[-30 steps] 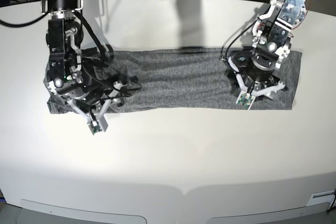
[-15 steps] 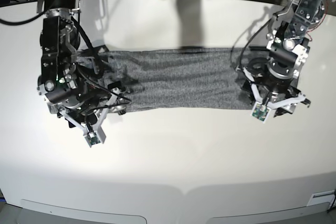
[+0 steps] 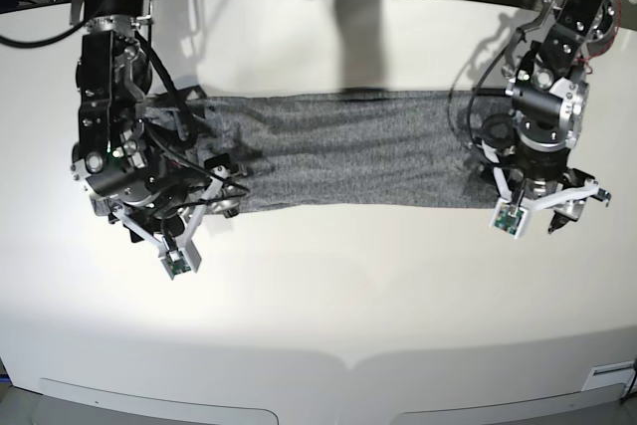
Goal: Fold the T-shirt properly
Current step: 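Grasp the folded strip with both grippers and drag it toward the robot, then release the strip end with the left gripper and lift it away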
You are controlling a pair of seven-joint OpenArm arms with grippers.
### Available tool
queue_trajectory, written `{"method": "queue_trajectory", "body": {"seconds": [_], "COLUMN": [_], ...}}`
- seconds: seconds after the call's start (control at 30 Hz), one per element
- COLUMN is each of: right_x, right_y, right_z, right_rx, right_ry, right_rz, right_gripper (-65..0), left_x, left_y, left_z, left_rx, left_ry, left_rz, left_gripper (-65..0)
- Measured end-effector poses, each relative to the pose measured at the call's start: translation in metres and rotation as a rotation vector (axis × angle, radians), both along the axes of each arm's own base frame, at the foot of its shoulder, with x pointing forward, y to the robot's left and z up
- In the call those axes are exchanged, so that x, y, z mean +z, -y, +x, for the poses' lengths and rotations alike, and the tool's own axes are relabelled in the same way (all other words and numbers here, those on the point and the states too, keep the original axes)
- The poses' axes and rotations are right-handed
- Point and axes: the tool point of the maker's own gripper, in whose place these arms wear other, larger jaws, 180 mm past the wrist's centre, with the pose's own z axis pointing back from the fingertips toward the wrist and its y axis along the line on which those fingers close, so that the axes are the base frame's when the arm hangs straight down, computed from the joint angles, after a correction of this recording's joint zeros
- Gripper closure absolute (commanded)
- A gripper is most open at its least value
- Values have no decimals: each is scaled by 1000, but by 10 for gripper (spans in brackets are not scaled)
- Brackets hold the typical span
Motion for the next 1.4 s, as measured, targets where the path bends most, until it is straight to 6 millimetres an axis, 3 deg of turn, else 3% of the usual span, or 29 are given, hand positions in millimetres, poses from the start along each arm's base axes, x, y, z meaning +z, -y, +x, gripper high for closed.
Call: {"method": "queue_trajectory", "body": {"seconds": [0.23,0.43,0.57,1.0,1.3,1.4], "right_x": [0,0,0,0,0,0], "right_y": [0,0,0,0,-1,-1], "right_z": [0,0,0,0,0,0], "right_rx": [0,0,0,0,0,0], "right_ry": [-1,0,0,0,-1,0], "right_rz": [0,0,0,0,1,2], "right_gripper": [-473,-473,-473,-473,-473,-473], "left_x": [-2,40,55,112,176,171], "left_y": [-9,-37,-59,-74,-129,-146], "left_z": [-3,4,-4,2,15,22], "left_rx": [34,126,266,277,413,392], "left_ry": [-22,163,225,414,453,357], "left_rz": [43,255,308,553,712,666], "left_gripper": [-455,-452,-452,-451,-451,-451]}}
